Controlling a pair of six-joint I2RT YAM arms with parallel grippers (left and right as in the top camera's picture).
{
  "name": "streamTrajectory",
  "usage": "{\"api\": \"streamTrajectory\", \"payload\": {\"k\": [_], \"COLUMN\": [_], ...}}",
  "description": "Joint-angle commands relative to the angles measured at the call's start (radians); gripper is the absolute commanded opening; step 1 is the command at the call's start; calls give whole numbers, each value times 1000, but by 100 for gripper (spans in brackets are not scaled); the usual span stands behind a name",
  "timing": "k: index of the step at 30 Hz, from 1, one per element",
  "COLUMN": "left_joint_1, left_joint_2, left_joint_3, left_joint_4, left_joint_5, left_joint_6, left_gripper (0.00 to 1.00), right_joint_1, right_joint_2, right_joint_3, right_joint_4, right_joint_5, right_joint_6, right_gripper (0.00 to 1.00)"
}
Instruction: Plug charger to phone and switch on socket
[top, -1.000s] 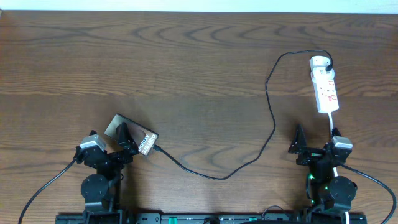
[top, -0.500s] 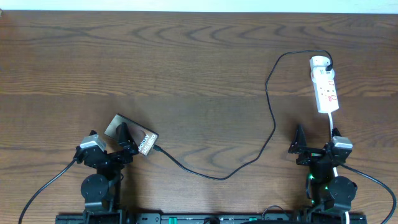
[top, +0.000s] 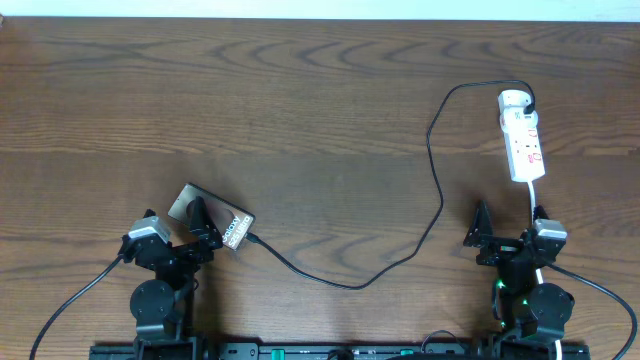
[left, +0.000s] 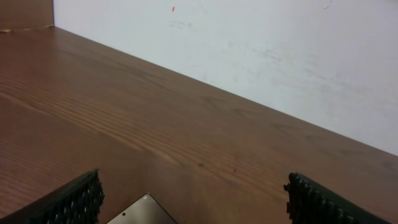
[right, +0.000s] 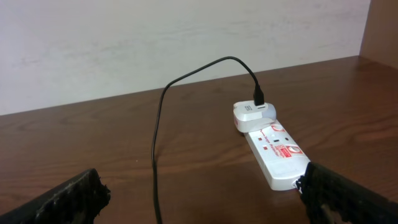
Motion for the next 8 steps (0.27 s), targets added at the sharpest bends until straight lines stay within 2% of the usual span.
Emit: {"api": "streamTrajectory", "payload": {"k": [1, 8], "left_joint_1": [5, 5], "left_joint_2": [-6, -6], "left_joint_3": [-16, -16], "left_joint_4": [-44, -44], "left_joint_5": [-16, -16], "left_joint_6": [9, 9], "left_gripper": [91, 91], "right_joint_1": [8, 8], "right_joint_2": [-6, -6], "right_joint_3": [-1, -1], "right_joint_4": [-5, -5], "right_joint_5": [1, 1], "right_joint_6": [-8, -8], "right_gripper": [99, 99]}}
